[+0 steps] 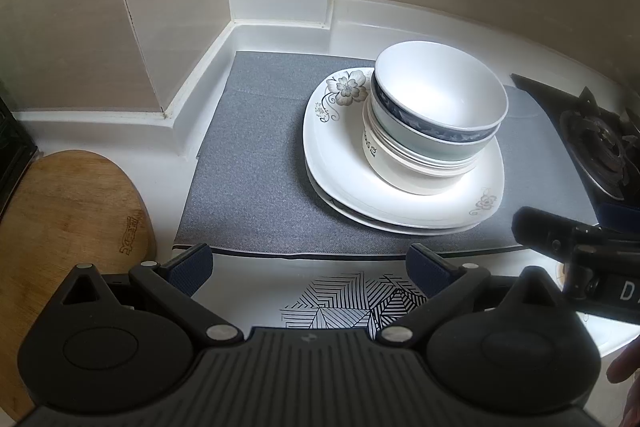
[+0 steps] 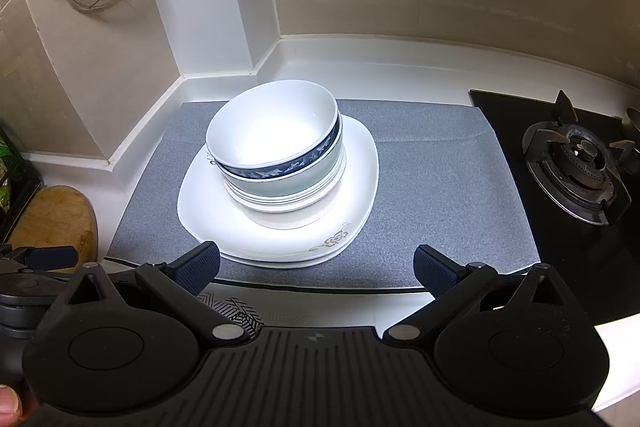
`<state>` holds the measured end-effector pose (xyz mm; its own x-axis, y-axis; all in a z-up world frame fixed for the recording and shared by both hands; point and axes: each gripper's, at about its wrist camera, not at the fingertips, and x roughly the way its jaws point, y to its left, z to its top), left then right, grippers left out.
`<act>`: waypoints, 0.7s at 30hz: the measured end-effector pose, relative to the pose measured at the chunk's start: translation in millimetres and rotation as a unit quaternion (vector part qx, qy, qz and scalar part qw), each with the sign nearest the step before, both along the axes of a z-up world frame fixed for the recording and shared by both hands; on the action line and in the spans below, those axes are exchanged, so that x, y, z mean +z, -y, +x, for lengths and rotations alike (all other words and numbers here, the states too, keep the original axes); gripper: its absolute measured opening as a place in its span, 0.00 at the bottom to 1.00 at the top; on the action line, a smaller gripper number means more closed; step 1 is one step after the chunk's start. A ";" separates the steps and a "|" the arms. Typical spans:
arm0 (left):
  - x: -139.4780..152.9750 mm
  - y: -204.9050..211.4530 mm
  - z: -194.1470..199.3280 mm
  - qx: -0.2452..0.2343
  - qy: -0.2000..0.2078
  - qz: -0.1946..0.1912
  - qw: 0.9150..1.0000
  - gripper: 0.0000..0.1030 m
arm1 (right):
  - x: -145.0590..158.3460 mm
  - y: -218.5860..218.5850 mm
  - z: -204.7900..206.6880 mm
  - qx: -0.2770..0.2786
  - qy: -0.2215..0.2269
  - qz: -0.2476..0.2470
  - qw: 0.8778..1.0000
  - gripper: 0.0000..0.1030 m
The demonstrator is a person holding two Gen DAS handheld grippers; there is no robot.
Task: Organize plates and bowls
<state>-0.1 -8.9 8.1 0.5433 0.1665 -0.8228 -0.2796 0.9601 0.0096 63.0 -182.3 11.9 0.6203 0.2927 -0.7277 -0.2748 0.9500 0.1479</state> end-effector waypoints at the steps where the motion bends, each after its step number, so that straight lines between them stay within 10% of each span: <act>1: -0.1 -0.1 -0.1 0.000 0.000 0.000 1.000 1.00 | 0.1 0.0 -0.1 0.000 0.000 0.000 1.000 1.00; 21: 1.3 1.4 -0.3 0.000 0.001 0.000 1.000 1.00 | 1.3 0.7 0.3 0.004 0.001 0.001 1.000 1.00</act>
